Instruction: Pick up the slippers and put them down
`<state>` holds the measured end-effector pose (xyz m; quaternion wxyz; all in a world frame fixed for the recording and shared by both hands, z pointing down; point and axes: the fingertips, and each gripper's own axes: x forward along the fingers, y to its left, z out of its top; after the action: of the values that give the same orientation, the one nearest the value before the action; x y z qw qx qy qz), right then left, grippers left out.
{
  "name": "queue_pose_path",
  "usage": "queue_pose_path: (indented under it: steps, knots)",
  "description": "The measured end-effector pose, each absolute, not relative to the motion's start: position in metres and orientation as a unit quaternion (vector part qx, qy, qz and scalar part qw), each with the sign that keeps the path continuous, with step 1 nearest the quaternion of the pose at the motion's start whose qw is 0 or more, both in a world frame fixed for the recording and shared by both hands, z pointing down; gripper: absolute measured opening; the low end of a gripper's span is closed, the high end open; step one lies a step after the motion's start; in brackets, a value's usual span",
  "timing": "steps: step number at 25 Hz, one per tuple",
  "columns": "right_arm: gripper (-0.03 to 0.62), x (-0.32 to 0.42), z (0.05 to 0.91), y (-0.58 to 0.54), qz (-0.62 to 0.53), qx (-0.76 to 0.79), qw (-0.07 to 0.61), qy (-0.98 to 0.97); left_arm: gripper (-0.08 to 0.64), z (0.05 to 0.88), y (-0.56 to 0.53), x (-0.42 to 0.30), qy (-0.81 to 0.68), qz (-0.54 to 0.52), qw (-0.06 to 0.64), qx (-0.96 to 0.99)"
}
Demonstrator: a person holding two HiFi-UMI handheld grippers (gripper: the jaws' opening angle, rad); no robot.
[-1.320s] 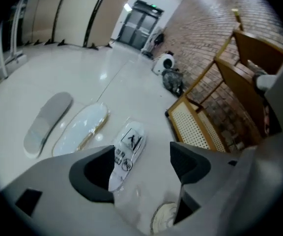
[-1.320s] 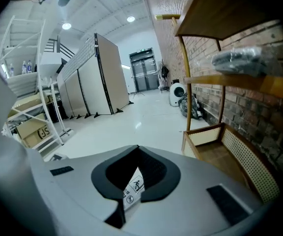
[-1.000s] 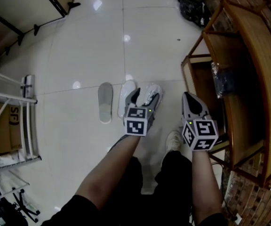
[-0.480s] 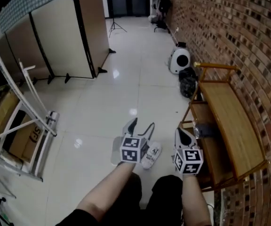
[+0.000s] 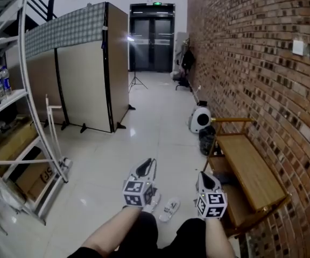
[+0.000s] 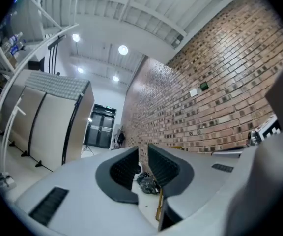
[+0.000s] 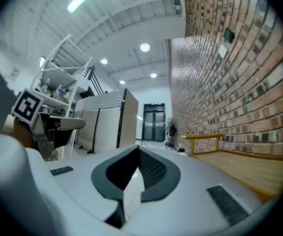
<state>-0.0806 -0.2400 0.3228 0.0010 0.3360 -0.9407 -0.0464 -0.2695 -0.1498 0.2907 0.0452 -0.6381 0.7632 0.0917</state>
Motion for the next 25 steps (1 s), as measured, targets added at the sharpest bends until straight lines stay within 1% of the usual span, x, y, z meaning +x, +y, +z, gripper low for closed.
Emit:
queue_pose_path:
  steps: [1,2,5,8,13,17,25]
  knots:
    - [0.009,-0.076,0.321,-0.235,-0.046,0.336,-0.002,-0.941,0.027,0.287,-0.139,-0.273,0.769,0.095,0.054,-0.63]
    - [0.009,-0.07,0.321,-0.229,-0.045,0.337,-0.005,-0.94,0.009,0.288,-0.128,-0.276,0.773,0.094,0.058,-0.624]
    - [0.009,-0.051,0.319,-0.22,-0.04,0.347,-0.018,-0.937,0.009,0.299,-0.107,-0.282,0.78,0.076,0.052,-0.619]
    - [0.009,-0.038,0.316,-0.215,-0.031,0.355,-0.037,-0.934,0.009,0.308,-0.087,-0.285,0.783,0.085,0.037,-0.615]
    - [0.009,-0.037,0.315,-0.203,-0.008,0.356,-0.055,-0.933,0.009,0.314,-0.062,-0.288,0.79,0.094,0.036,-0.605]
    - [0.009,-0.041,0.317,-0.189,-0.009,0.343,-0.052,-0.938,0.009,0.321,-0.048,-0.286,0.796,0.092,0.031,-0.598]
    - [0.009,-0.011,0.332,-0.159,-0.028,0.323,-0.053,-0.945,0.009,0.328,-0.001,-0.259,0.798,0.044,0.081,-0.596]
